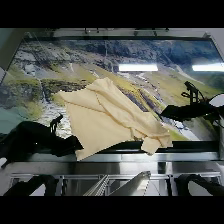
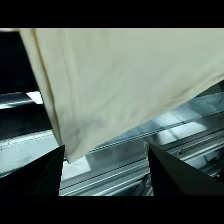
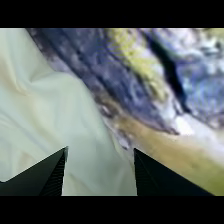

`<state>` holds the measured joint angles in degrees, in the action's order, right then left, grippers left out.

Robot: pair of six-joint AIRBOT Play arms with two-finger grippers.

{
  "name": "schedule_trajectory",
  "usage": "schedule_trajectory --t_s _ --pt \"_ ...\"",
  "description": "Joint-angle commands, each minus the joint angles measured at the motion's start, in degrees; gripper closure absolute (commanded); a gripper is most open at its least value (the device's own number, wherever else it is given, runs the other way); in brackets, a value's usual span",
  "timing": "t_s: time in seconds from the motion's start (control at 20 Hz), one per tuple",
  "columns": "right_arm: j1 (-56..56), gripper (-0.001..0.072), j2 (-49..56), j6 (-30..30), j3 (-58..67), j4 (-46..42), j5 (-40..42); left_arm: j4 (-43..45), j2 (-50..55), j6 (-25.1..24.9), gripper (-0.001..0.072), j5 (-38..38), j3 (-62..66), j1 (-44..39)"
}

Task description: Fold the shirts.

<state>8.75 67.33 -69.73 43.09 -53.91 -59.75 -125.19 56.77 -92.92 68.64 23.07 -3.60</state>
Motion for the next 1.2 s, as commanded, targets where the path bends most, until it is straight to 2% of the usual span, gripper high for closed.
schedule_trajectory --t_s 0.0,0.15,0.3,0.6,0.8,1.15 --pt "0.02 0.0223 0.42 1.05 0.22 1.29 -1.81 -2.43 -1.77 1.79 0.0167 -8.13 -4.79 -1.46" --pt "0.02 0.0223 0.42 1.05 0.22 1.29 -3.3 -2.43 -1.81 1.95 0.0167 -8.37 -5.05 0.35" --pt "0.02 0.0223 0.42 1.09 0.22 1.27 -3.8 -1.79 -1.84 1.66 0.0167 -4.66 -5.05 3.69" --pt "0.02 0.0223 0.42 1.25 0.22 1.27 -3.78 -1.81 -1.84 -5.49 0.0167 4.2 -2.27 14.08" --pt "0.02 0.0223 0.42 1.22 0.22 1.29 -3.8 -1.84 -1.84 -7.8 0.0167 4.63 -2.14 17.4" --pt "0.02 0.0223 0.42 1.22 0.22 1.29 -4.92 -0.63 -1.79 -8.17 0.0168 1.66 -2.16 15.43"
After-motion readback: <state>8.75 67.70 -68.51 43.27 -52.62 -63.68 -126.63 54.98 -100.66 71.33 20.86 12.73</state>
